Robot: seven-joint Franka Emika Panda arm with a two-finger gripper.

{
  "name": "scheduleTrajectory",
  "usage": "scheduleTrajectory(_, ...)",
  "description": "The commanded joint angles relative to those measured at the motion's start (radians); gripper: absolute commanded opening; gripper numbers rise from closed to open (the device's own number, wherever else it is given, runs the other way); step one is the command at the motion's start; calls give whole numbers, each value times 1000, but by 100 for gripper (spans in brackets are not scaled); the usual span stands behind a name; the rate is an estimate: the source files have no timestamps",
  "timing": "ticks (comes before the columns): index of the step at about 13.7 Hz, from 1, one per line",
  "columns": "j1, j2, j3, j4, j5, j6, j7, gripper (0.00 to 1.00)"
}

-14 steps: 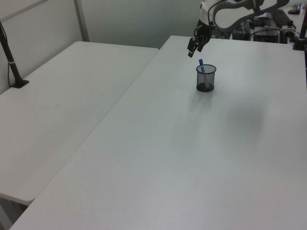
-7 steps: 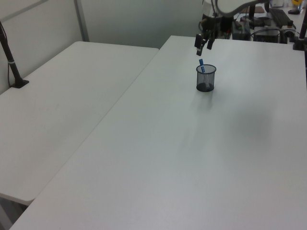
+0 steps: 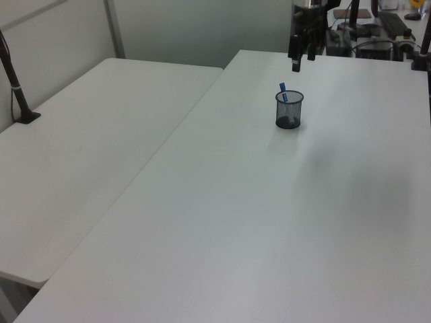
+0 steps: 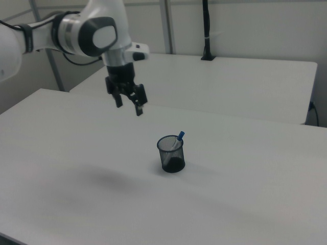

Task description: Insert the marker

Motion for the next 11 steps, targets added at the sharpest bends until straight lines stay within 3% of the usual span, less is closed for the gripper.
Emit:
scheduleTrajectory(1, 26, -32, -3, -21, 1, -25, -9, 100)
scheduleTrajectory(11, 22, -30, -9, -21, -22, -51, 2, 100)
